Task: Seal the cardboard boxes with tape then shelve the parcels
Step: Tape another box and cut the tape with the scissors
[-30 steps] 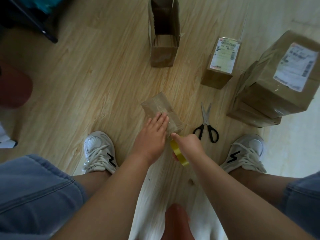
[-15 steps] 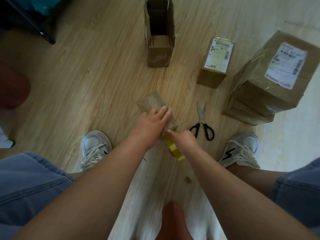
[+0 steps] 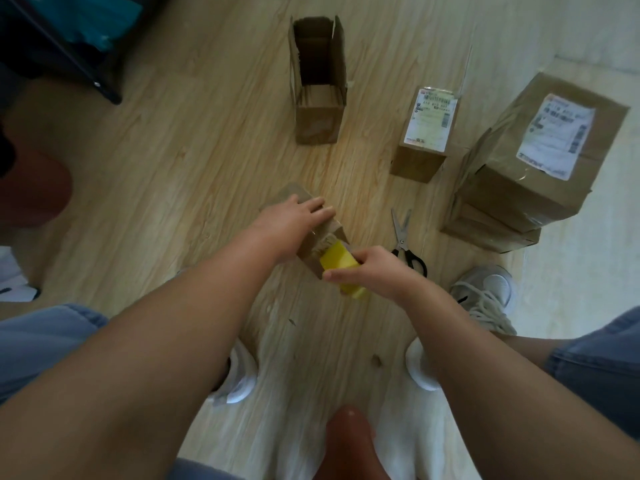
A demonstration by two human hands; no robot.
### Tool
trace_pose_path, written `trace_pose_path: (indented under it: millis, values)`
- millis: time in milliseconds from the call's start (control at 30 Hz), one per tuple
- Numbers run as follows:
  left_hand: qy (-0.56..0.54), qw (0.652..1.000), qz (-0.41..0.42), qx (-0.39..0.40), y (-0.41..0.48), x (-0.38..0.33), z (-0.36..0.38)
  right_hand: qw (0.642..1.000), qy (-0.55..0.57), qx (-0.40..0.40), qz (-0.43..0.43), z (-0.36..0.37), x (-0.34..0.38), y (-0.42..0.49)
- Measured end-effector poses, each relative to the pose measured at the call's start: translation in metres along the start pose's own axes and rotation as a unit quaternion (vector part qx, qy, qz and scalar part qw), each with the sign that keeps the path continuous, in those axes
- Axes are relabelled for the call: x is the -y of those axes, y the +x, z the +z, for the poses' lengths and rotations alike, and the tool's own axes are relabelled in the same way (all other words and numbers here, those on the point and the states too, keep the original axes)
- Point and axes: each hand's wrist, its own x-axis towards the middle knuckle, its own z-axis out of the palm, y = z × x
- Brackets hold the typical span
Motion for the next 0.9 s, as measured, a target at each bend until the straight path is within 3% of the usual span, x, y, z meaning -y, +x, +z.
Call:
trace_pose_path:
  millis: [200,367,467,567,700,900]
  values:
    - [-0.143,0.989,-0.022,-0.012,-0.005,0.02,0.001,0.996,-0.083,0.003,-0.046,-0.021,0.024,-0.011]
    - [-0.201,0.979,-0.038,-0.018,-0.012,0.02,0.0,0.982,-0.185,-0.019,-0.037,-0.034,0.039,-0.011]
    - [-0.297,0.951,-0.082,-0.007,-0.019,0.022,-0.007,0.961,-0.255,-0.108,-0.008,-0.043,0.031,-0.007]
    - [-0.376,0.921,-0.094,0.028,-0.022,0.015,-0.003,0.967,-0.228,-0.108,0.026,-0.049,0.012,-0.006]
    - [-0.41,0.905,-0.108,0.039,-0.021,0.016,0.0,0.982,-0.135,-0.126,0.03,-0.053,0.002,-0.001]
    - [-0.411,0.903,-0.114,0.039,-0.024,0.018,0.0,0.95,-0.264,-0.166,0.017,-0.045,0.006,0.01]
